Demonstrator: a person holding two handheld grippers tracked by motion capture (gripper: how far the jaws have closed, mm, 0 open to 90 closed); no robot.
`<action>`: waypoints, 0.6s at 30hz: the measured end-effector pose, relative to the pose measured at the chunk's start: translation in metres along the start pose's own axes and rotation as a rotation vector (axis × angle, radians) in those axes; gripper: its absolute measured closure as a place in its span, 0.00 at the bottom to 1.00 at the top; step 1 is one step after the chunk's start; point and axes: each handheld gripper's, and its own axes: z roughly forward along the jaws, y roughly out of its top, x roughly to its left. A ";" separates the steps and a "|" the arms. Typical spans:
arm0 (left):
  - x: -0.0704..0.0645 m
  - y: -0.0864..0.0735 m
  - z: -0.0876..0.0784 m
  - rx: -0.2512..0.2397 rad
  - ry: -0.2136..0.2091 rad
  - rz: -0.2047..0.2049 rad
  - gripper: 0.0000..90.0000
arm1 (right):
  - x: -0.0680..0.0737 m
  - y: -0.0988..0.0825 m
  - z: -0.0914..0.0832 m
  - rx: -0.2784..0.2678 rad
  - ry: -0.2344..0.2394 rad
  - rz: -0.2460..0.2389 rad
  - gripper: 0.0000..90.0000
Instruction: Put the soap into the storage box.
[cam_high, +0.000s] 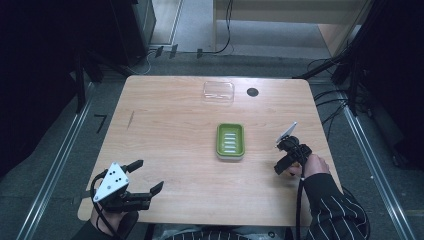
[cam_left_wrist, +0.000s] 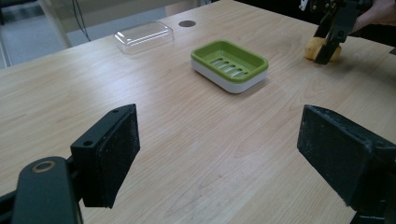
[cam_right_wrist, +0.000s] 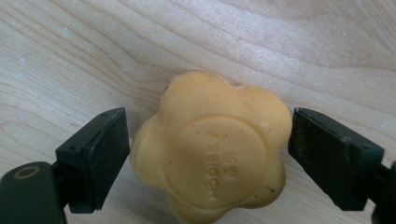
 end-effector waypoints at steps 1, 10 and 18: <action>0.000 0.000 0.000 0.000 0.000 0.000 0.15 | 0.000 0.000 0.001 0.004 0.001 -0.006 0.16; 0.000 0.000 0.000 0.001 -0.001 0.001 0.15 | 0.000 0.000 0.002 0.014 -0.001 -0.003 0.20; 0.000 0.000 0.000 -0.001 -0.001 0.000 0.15 | 0.000 0.000 0.002 0.019 -0.002 -0.002 0.26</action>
